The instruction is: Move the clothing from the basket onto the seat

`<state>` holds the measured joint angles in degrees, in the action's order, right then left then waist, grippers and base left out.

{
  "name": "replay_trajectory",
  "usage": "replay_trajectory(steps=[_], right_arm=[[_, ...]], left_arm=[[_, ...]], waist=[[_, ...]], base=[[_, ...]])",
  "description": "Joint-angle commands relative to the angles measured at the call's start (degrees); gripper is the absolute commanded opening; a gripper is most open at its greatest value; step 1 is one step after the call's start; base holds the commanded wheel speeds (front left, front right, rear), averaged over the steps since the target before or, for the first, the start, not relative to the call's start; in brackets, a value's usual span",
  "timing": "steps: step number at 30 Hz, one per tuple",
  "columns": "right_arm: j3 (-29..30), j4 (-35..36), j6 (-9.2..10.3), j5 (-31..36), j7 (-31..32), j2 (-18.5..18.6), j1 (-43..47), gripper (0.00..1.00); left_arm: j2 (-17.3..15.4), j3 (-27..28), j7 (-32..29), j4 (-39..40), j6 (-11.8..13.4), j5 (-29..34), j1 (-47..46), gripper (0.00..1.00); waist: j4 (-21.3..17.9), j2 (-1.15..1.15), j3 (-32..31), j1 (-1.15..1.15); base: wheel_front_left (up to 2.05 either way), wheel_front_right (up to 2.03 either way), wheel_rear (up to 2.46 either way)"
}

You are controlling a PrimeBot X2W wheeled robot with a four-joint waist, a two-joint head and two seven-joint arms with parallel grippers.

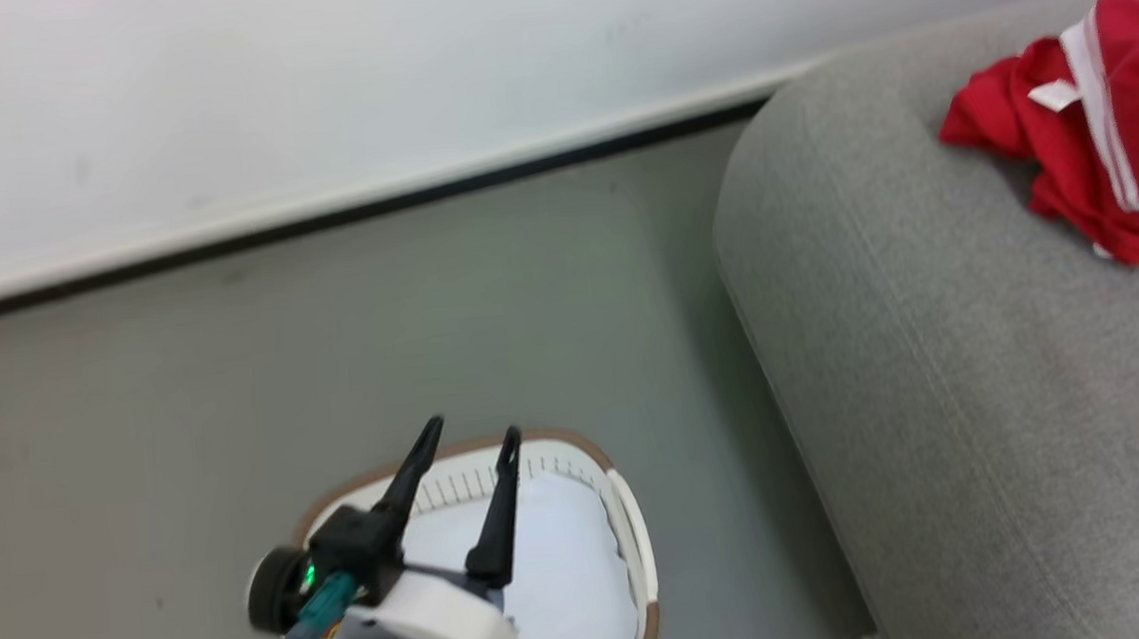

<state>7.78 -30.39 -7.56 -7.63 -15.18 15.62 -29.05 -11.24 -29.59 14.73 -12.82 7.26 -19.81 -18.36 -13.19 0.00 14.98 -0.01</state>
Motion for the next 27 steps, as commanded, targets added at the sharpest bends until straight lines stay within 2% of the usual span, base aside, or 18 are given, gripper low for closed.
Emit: replay_trajectory(steps=[1, 5, 11, 19, 27], right_arm=[[-1.2, 3.5, 0.15, -1.5, 0.0, -1.5, 4.9, 1.00], [-3.1, 9.3, 0.15, -2.3, 0.0, -3.7, 12.6, 1.00], [-5.9, 13.4, 0.15, -1.8, 0.0, -6.8, 19.4, 1.00], [-9.8, 13.8, 0.15, 1.5, 0.0, -10.5, 25.9, 1.00], [-13.3, 11.3, 0.15, 2.4, 0.0, -12.3, 26.3, 1.00]], left_arm=[[-0.1, 1.7, 0.5, 0.0, 1.1, -1.4, 3.3, 1.00], [-0.1, 6.0, 0.4, 1.2, 2.7, -1.6, 8.6, 1.00], [-0.1, 11.9, 0.4, 2.6, 2.7, -0.7, 15.4, 1.00], [2.3, 19.9, 0.4, 2.5, 0.4, 1.9, 21.3, 1.00], [4.8, 24.3, 0.4, -0.3, -2.5, 4.4, 23.2, 1.00]], waist=[[1.9, 0.00, -6.7, 0.01], [3.9, 0.00, -11.1, 0.01], [5.3, 0.00, -14.5, 0.01], [6.9, 0.00, -17.0, 0.01], [7.9, 0.00, -18.0, 0.01]], base=[[0.00, 0.00, 0.00], [0.00, 0.00, 0.00], [0.00, 0.00, 0.00], [0.00, 0.00, 0.00], [0.00, 0.00, 0.00]])
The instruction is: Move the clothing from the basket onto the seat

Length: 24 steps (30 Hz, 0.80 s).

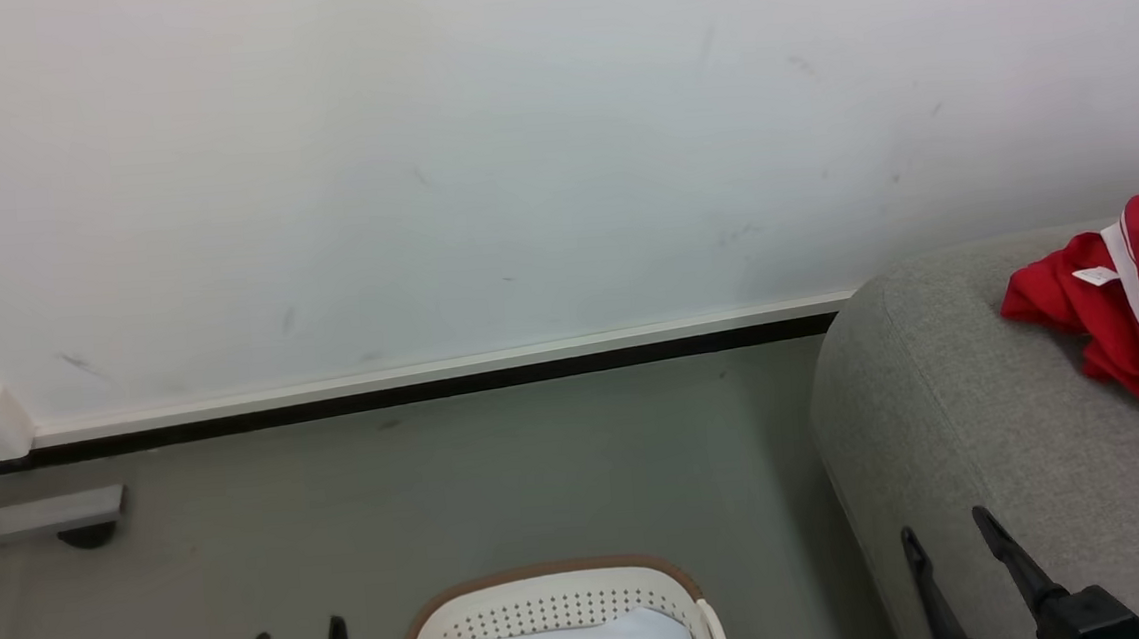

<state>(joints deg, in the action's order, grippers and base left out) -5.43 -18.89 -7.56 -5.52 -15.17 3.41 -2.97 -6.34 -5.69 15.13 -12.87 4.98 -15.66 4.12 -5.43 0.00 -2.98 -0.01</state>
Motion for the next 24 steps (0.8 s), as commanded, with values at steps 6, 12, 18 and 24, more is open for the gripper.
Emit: replay_trajectory(steps=[6, 12, 18, 24], right_arm=[[-1.1, -1.7, 0.15, -0.4, 0.0, -0.3, -1.2, 1.00], [-1.4, -2.2, 0.00, -0.8, 0.0, -0.4, -0.9, 0.00], [-1.4, -4.6, 0.00, -1.7, 0.3, -0.4, 1.0, 0.00], [-0.2, -3.8, 0.01, -8.8, 2.1, -0.4, 0.6, 0.00]], left_arm=[[1.3, 2.2, 0.0, -1.6, -1.4, 2.1, 0.3, 1.00], [2.1, 3.1, 0.0, -2.7, -2.2, 2.0, -0.1, 0.00], [2.5, 3.0, -0.4, -5.5, -2.3, 1.1, 0.6, 0.00], [2.6, 4.0, -2.4, -5.3, -3.1, -5.3, -0.5, 0.00]], waist=[[1.1, 0.00, -0.3, 0.01], [1.8, 0.00, -0.3, 0.01], [1.9, 0.00, -0.2, 0.01], [2.1, 0.00, -0.1, 0.01]], base=[[0.00, 0.00, 0.00], [0.00, 0.00, 0.00], [0.00, 0.00, 0.00], [0.00, 0.00, 0.00]])
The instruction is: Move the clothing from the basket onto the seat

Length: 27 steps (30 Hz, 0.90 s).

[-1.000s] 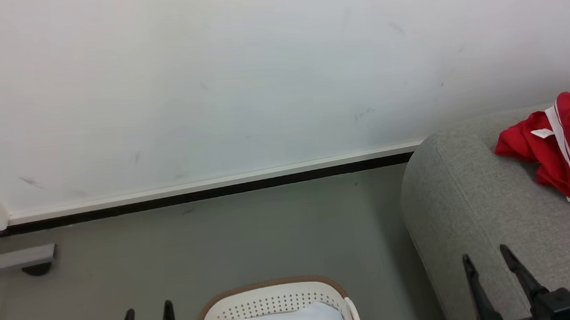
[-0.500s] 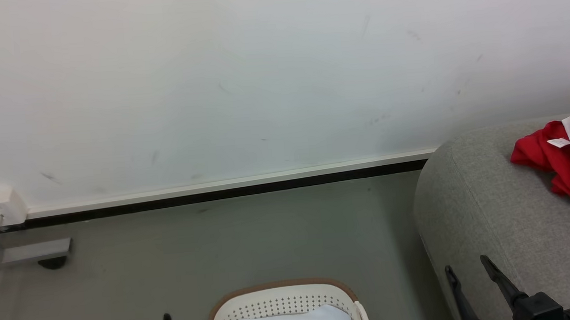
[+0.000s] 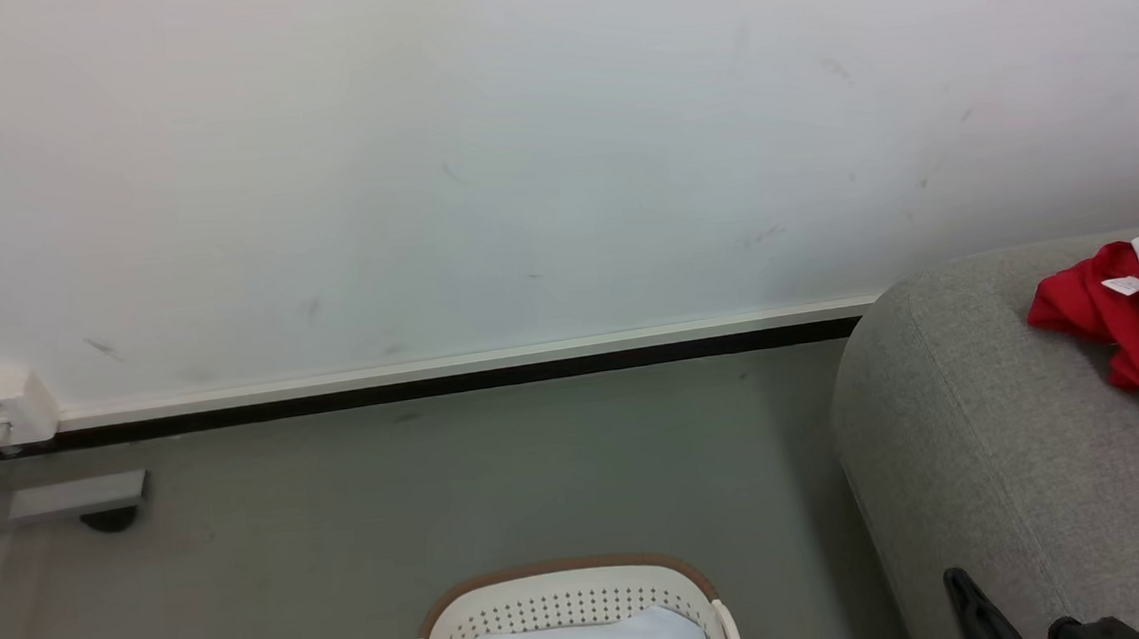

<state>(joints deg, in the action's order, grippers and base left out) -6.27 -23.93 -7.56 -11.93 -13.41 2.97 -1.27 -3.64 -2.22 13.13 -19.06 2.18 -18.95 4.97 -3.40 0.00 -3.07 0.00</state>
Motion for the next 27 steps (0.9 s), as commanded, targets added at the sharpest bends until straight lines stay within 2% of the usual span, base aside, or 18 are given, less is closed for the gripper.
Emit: replay_trajectory(steps=[1, 27], right_arm=[[0.8, 1.4, 0.01, -3.6, 0.7, 0.0, -1.2, 0.00], [4.8, 4.4, 0.04, -29.0, 7.0, 0.0, -2.6, 0.00]], left_arm=[[-0.1, 0.6, -0.6, 1.0, -0.5, -3.1, -1.5, 0.00], [0.2, 3.2, -6.8, 2.6, -3.5, -26.4, -4.8, 0.00]], waist=[[0.1, 0.00, 0.1, 0.00], [0.8, 0.00, 0.8, 0.00]], base=[[0.00, 0.00, 0.00], [0.00, 0.00, 0.00]])
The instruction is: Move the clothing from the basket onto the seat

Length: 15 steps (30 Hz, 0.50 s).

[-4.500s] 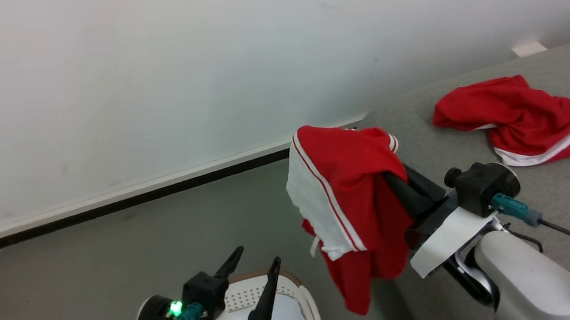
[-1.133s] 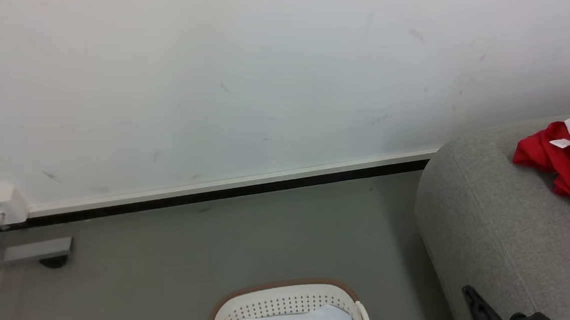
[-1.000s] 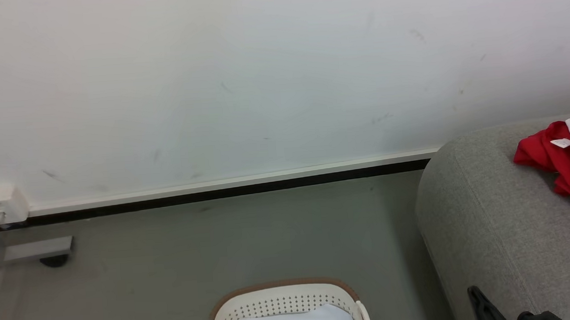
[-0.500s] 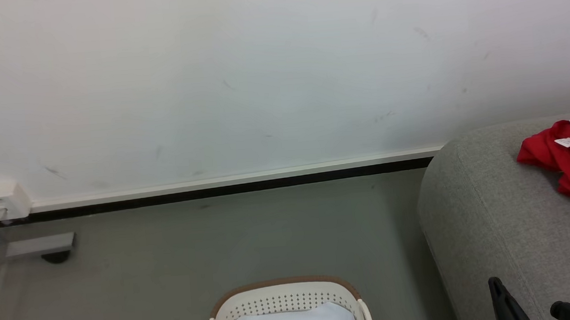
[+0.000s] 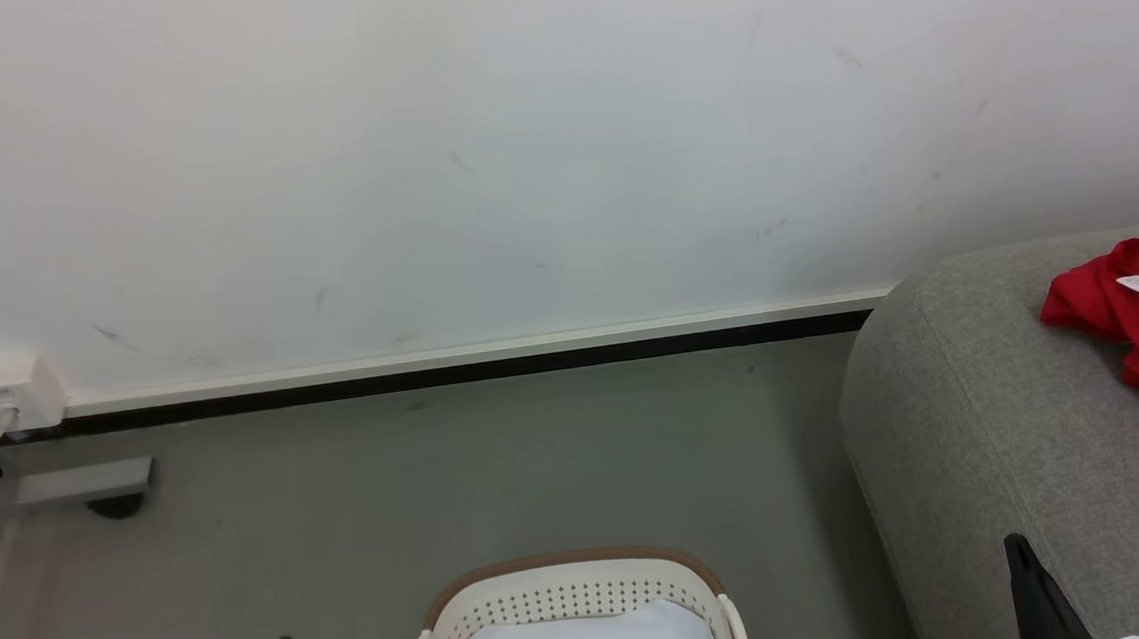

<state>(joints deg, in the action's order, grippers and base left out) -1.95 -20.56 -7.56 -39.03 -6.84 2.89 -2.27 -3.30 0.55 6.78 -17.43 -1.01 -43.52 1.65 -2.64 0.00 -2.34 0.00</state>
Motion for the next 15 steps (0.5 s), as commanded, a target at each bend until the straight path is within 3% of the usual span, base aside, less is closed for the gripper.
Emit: replay_trajectory(steps=[1, 15], right_arm=[[0.6, 1.1, 0.04, -2.8, 0.6, 0.1, -1.7, 0.00], [2.2, 2.3, 0.05, -12.9, 3.3, 0.1, -2.2, 0.00]], left_arm=[[-0.2, 0.5, -0.7, 1.0, -0.5, -2.6, -1.5, 0.00], [-0.1, 1.7, -3.2, 1.5, -1.7, -11.9, -2.9, 0.00]], waist=[[0.1, 0.00, 0.1, 0.00], [0.4, 0.00, 0.4, 0.00]], base=[[0.00, 0.00, 0.00], [0.00, 0.00, 0.00]])
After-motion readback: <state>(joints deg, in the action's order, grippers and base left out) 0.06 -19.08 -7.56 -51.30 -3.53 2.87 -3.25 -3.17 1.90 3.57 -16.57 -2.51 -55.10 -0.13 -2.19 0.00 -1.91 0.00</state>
